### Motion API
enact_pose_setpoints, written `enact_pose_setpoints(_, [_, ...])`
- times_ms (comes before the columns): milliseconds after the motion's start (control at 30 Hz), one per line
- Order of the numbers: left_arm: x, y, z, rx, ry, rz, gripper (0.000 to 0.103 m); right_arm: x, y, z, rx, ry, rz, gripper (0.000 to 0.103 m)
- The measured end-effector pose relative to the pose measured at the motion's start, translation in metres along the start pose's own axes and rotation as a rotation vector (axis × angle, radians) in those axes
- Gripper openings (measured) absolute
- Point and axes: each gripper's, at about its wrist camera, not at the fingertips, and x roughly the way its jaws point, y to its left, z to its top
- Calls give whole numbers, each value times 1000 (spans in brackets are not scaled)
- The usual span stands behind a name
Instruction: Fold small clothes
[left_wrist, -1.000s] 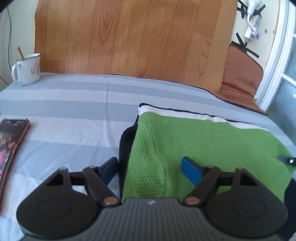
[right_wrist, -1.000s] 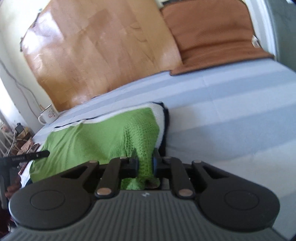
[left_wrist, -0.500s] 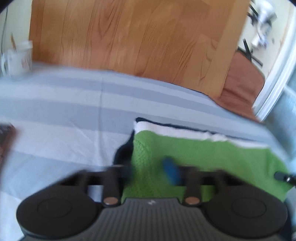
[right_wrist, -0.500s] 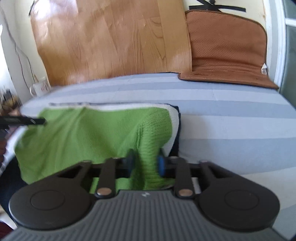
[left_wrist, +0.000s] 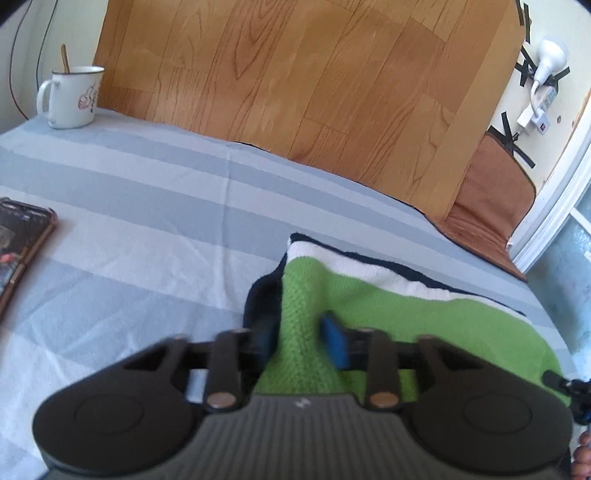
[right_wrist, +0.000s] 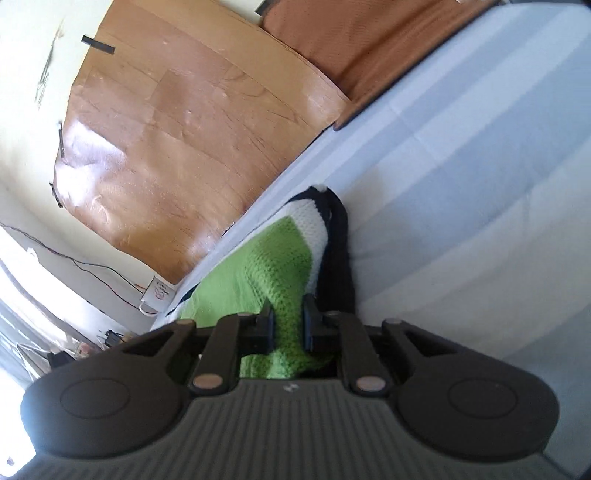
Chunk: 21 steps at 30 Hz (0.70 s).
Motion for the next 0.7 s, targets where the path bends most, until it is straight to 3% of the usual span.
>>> enact_pose_setpoints(67, [-8, 1, -1, 6, -5, -13, 49, -13, 10, 2, -59, -32, -35, 44])
enact_pose_setpoints(133, [-16, 3, -4, 15, -11, -14, 56, -23, 20, 0, -123, -66, -55, 45])
enact_pose_setpoints(300, [-28, 2, -14, 38, 26, -28, 57, -13, 50, -11, -323, -54, -125, 46])
enact_pose_setpoints(333, [-30, -1, -17, 47, 25, -22, 58, -7, 53, -15, -349, -28, -141, 43])
enact_pose_setpoints(367, [-31, -2, -20, 59, 24, -15, 58, 0, 54, -20, -360, 21, -141, 18])
enact_pose_setpoints(400, [-32, -3, -22, 67, 23, -7, 59, 5, 50, -25, -327, 61, -120, 12])
enact_pose_setpoints(433, [-31, -4, -23, 70, 24, -1, 59, 8, 42, -27, -256, 76, -86, 12])
enact_pose_setpoints(567, [-33, 1, -22, 56, 30, 13, 59, -3, 0, -15, -23, 49, -40, 11])
enact_pose_setpoints(633, [-39, 4, -21, 56, 15, 10, 59, -9, -15, -13, 31, 36, -34, 11])
enact_pose_setpoints(700, [-45, 3, -20, 66, -5, 18, 61, -13, -5, -17, -39, 34, -58, 20])
